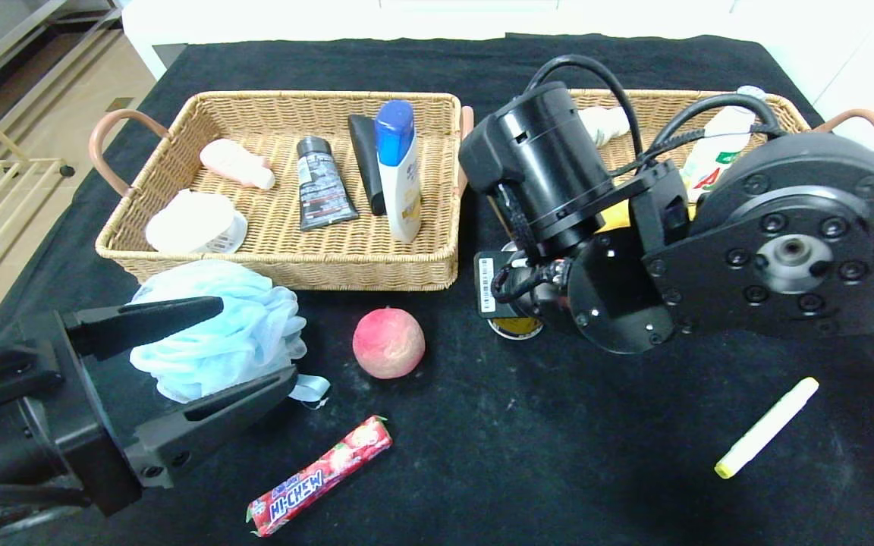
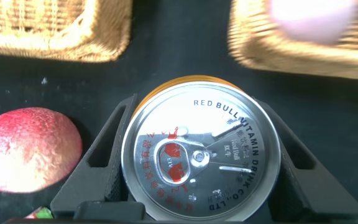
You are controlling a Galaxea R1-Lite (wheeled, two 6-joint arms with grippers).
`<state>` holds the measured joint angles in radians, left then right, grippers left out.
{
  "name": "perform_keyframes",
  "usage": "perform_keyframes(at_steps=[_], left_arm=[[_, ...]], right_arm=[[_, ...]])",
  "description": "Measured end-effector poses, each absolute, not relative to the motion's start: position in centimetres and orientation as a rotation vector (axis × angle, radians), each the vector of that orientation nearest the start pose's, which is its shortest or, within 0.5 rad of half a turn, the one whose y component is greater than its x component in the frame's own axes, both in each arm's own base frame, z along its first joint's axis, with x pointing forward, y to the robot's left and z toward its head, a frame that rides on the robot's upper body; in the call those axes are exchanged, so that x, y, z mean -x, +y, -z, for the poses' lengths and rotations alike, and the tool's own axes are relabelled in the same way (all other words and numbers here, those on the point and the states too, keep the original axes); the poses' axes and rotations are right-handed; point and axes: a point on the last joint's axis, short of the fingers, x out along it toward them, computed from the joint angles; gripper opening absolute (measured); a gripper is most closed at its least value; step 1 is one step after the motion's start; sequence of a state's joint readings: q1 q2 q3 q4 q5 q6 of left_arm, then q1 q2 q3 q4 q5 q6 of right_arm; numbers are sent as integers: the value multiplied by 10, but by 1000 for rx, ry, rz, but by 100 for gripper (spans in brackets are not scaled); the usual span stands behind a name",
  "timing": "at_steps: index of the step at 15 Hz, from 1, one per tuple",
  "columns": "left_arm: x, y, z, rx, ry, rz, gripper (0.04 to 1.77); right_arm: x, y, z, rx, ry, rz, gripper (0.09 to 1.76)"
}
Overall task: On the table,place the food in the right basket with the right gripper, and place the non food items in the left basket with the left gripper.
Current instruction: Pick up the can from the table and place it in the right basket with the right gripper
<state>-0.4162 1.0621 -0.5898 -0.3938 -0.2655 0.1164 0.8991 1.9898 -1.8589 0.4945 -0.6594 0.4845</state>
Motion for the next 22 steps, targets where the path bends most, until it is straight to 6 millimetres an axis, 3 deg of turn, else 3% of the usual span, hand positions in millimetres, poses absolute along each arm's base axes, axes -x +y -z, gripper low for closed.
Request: perform_keyframes(at_steps=[5, 7, 15, 22], left_arm=[[-132, -64, -240, -121, 47, 686, 172], [-131, -64, -241, -121, 45, 685, 172], [-131, -64, -241, -125, 44, 689, 172], [-131, -65, -240, -125, 45, 690, 172]], right_arm=[[-230, 265, -296, -48, 472, -118, 120], [-230, 252, -303, -60, 460, -97, 120], [-261, 225, -338, -179, 218, -52, 120], [-302, 216, -338, -186, 74, 8, 120]])
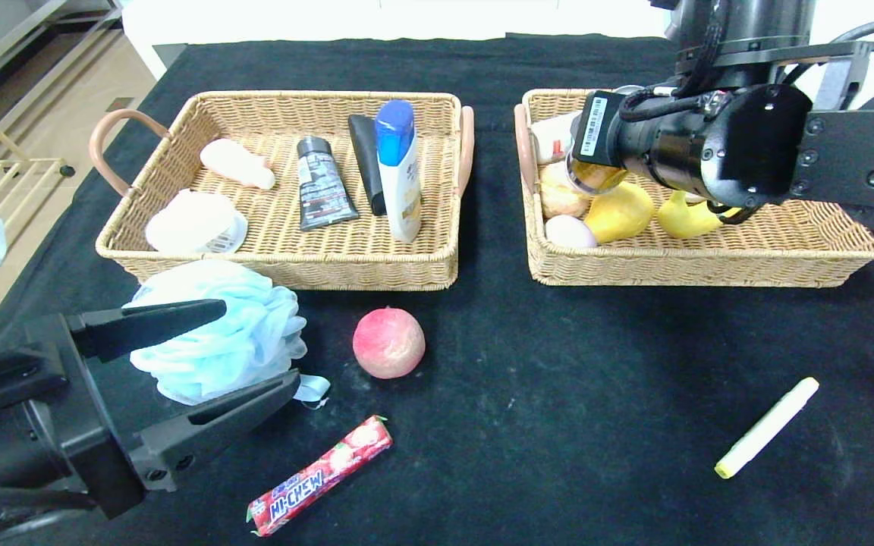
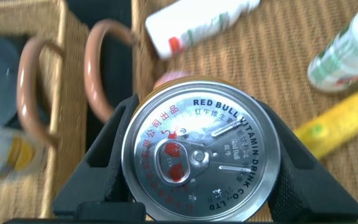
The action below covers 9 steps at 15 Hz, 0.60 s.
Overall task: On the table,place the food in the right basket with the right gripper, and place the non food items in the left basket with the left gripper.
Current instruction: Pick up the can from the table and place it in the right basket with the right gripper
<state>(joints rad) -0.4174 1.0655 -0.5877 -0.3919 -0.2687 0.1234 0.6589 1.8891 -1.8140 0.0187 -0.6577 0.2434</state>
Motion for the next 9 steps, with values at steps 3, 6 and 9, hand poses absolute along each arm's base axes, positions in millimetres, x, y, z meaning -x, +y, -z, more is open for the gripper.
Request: perform_keyframes(at_steps=[3, 6, 9], left_arm=[[-132, -65, -239, -125, 51, 690, 172], [-132, -65, -239, -126, 54, 691, 172], [-132, -65, -239, -126, 52, 691, 172]], right_arm=[[-315, 215, -338, -155, 8, 25, 120], [-323, 211, -333, -127, 11, 46, 120], [-334, 202, -329, -125, 12, 84, 120]])
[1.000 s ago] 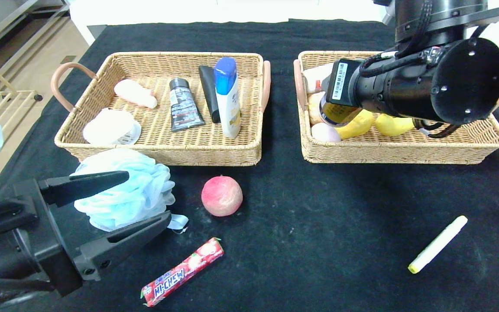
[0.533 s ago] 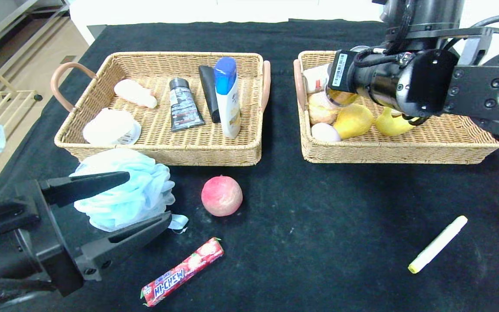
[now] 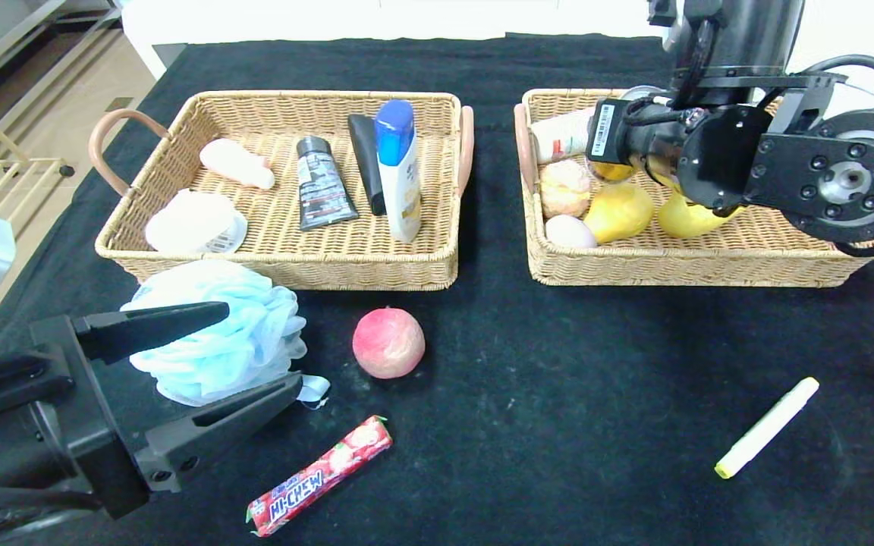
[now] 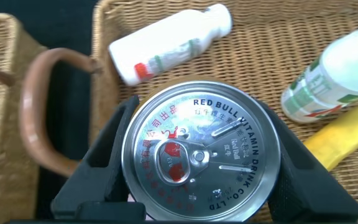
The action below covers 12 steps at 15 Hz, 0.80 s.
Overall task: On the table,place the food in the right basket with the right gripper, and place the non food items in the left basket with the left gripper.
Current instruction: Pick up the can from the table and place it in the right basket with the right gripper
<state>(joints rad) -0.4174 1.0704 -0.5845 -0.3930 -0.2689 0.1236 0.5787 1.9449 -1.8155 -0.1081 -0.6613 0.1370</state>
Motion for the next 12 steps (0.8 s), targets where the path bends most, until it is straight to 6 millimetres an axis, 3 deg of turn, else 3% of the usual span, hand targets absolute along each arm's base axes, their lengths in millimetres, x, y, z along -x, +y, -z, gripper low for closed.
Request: perform_keyframes(at_steps=[4, 12], left_arm=[[-132, -65, -239, -126, 51, 691, 172], [-132, -65, -239, -127, 51, 692, 172]], right_arm=[[-341, 199, -332, -145, -34, 96, 120], [-341, 200, -329, -140, -26, 98, 152]])
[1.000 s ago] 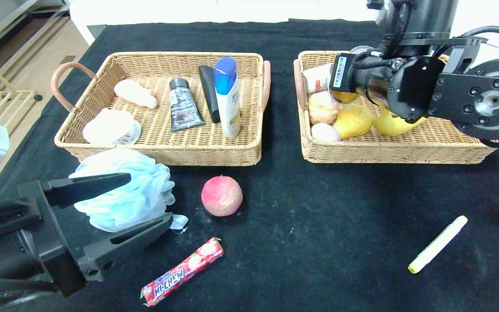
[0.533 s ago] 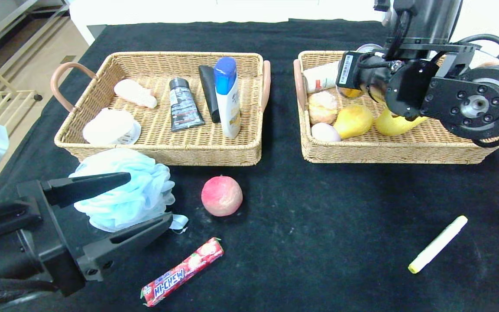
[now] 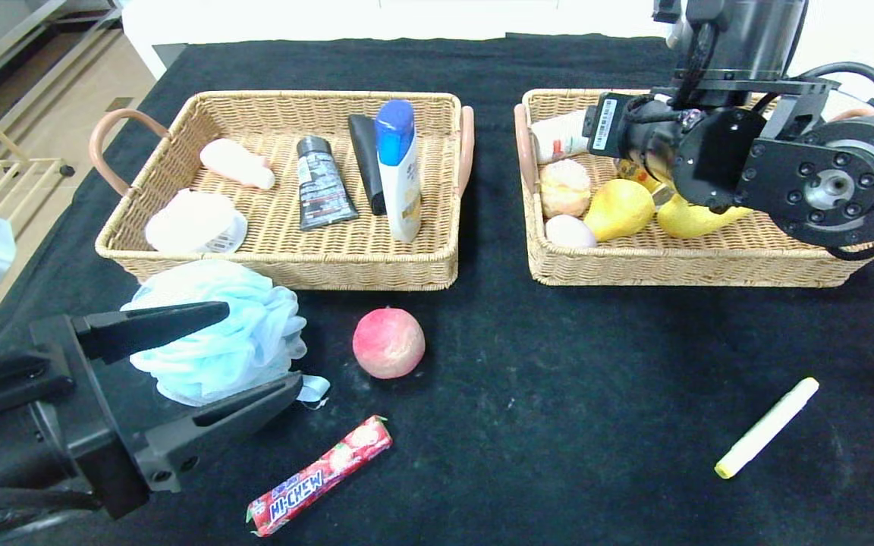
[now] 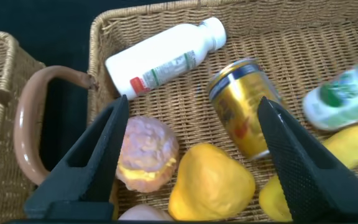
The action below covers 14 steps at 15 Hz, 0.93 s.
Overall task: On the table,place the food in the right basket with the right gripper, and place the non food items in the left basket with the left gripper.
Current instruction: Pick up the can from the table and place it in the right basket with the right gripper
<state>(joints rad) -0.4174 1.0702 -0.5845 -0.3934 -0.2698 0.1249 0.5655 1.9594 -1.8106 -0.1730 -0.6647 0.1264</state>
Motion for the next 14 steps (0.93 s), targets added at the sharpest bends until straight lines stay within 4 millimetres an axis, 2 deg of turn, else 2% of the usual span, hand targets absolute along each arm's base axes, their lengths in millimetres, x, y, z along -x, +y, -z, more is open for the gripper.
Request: perform_keyframes(at_steps=[8, 14], left_arm=[[-132, -65, -238, -127, 57, 694, 172], [-132, -66, -237, -139, 55, 696, 172]], right_arm=[[-328, 199, -318, -105, 24, 96, 164], [-293, 186, -302, -46, 105, 79, 168]])
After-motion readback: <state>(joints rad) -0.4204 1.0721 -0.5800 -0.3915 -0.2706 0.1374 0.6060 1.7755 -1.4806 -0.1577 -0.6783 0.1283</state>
